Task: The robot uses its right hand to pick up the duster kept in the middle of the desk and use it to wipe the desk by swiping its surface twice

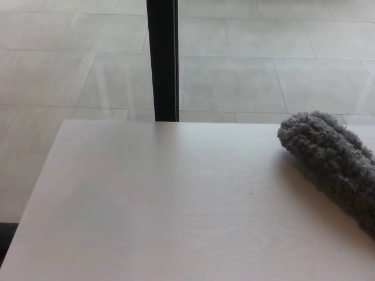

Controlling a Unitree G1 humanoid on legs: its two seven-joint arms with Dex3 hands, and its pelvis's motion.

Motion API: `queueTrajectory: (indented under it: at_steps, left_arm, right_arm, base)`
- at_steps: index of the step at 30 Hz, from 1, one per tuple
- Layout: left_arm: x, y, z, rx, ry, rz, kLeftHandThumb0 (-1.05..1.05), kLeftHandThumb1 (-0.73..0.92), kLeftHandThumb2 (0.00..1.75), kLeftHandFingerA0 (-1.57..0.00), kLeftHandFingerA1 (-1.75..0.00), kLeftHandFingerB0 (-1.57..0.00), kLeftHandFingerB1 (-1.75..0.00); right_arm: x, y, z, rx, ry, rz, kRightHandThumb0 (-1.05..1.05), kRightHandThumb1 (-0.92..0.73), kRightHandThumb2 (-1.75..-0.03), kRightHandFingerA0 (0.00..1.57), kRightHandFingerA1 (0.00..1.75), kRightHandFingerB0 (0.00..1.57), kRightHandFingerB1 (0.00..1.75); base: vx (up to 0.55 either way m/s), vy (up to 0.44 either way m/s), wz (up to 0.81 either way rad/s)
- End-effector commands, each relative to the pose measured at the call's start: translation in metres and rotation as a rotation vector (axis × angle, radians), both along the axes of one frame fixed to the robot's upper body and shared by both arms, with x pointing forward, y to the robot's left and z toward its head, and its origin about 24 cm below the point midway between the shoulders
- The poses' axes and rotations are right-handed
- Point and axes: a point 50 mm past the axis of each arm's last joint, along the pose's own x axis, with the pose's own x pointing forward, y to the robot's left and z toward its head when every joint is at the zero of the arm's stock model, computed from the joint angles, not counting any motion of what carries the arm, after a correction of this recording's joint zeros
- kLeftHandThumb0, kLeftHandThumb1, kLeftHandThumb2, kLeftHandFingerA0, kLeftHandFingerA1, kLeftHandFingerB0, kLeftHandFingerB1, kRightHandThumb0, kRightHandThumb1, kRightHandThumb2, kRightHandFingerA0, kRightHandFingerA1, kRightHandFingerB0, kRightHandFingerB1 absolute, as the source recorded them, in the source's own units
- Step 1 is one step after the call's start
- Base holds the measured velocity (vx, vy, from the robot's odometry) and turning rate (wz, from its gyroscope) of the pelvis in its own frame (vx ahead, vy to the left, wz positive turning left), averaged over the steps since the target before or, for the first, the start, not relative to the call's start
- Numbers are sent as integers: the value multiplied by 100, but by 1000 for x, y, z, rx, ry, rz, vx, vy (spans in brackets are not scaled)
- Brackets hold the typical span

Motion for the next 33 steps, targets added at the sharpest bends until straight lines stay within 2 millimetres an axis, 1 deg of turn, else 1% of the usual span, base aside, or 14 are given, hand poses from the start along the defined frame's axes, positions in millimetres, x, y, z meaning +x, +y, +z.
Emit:
queueTrajectory:
  at_steps: [1, 5, 6, 7, 10, 12, 13, 14, 16, 22, 23, 25, 26, 33]
  left_arm:
    - [0, 6, 7, 20, -25, 2, -51, 74, 62, -42, -62, -44, -48]
    - [0, 7, 7, 21, -17, -10, -51, 75, 62, -41, -61, -44, -47]
    - [-1, 7, 7, 24, -12, -8, -51, 74, 62, -41, -60, -44, -47]
    - [-2, 7, 7, 27, -3, -16, -51, 75, 62, -42, -59, -43, -46]
    - [-3, 6, 6, 31, 0, -13, -52, 76, 62, -42, -59, -45, -48]
    - [-3, 6, 5, 31, 1, -10, -52, 76, 62, -42, -59, -45, -48]
    - [-3, 6, 6, 29, -1, -28, -53, 76, 62, -41, -58, -46, -48]
    - [-3, 6, 6, 30, -1, -28, -53, 76, 62, -41, -58, -46, -48]
    - [-4, 6, 6, 36, 2, -26, -52, 77, 63, -44, -58, -48, -47]
    - [-6, 7, 5, 24, -5, 3, -50, 77, 63, -42, -57, -47, -46]
    - [-7, 7, 6, 30, 2, -9, -53, 77, 62, -39, -57, -46, -46]
    - [-8, 7, 5, 25, 0, 1, -53, 76, 62, -35, -58, -46, -48]
    - [-8, 7, 5, 23, -1, 7, -52, 75, 62, -38, -57, -52, -49]
    - [-12, 7, 4, 29, 8, 12, -52, 79, 63, -45, -61, -49, -48]
  right_arm:
    - [-12, 4, -22, 93, 114, -36, -40, -68, -61, 75, 130, 54, 48]
    - [-6, 11, -21, 116, 45, -36, -39, -68, -61, 73, 131, 64, 66]
    - [-2, 15, -20, 114, -1, -48, -42, -54, -80, 82, 124, 22, 54]
    - [5, 20, -17, 127, -35, -20, -36, -59, -61, 72, 147, 19, 40]
    - [11, 23, -13, 89, -6, 12, -36, -68, -61, 85, 126, 63, 56]
    - [12, 24, -13, 86, -6, 20, -36, -68, -61, 85, 126, 63, 56]
    - [23, 24, 3, 48, -107, 107, -39, -70, -61, 92, 91, 79, 59]
    - [23, 24, 3, 49, -106, 107, -39, -70, -61, 92, 91, 79, 59]
    - [30, 20, 20, 77, -188, 145, -39, -75, -62, 81, 124, 67, 69]
    - [33, 0, 60, 94, -304, 190, -61, -71, -65, 70, 143, 42, 45]
    - [28, -12, 77, 131, -289, 214, -73, -63, -98, 27, 68, 18, 53]
    - [20, -20, 91, 140, -328, 206, -88, -63, -101, 25, 84, 8, 59]
    - [13, -24, 99, 144, -355, 210, -91, -81, -64, 18, 120, 5, 58]
    - [-46, -41, 128, 138, -551, 194, -102, -83, -64, 5, 132, 0, 93]
  base:
    - [0, 0, 0]
    - [0, 0, 0]
    - [0, 0, 0]
    - [0, 0, 0]
    - [0, 0, 0]
    - [0, 0, 0]
    - [0, 0, 0]
    - [0, 0, 0]
    - [0, 0, 0]
    - [0, 0, 0]
    - [0, 0, 0]
    - [0, 0, 0]
    - [0, 0, 0]
    - [0, 0, 0]
